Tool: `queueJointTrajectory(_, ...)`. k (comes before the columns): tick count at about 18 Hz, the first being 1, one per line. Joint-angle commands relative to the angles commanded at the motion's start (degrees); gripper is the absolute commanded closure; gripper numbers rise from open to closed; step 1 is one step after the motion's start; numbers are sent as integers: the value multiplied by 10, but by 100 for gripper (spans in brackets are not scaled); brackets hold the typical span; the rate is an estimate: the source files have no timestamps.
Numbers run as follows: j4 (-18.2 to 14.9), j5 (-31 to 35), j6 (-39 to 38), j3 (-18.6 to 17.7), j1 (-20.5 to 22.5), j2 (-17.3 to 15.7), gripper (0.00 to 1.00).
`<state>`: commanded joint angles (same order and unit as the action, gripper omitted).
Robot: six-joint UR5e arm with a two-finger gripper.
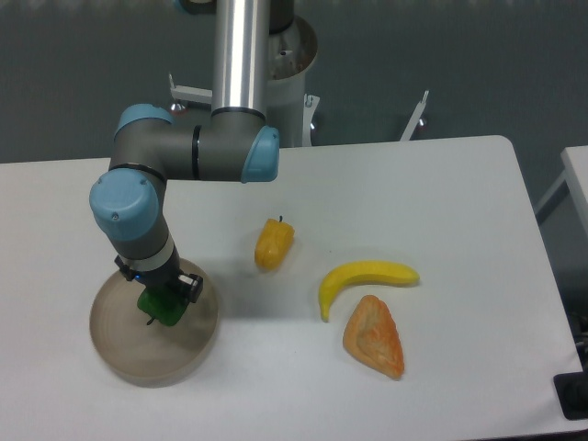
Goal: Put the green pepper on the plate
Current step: 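Lower the green pepper onto the plate center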
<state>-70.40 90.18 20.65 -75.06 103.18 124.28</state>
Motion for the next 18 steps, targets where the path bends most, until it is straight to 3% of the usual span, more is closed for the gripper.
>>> queueJointTrajectory(18,4,0,-2,-1,-8,16,72)
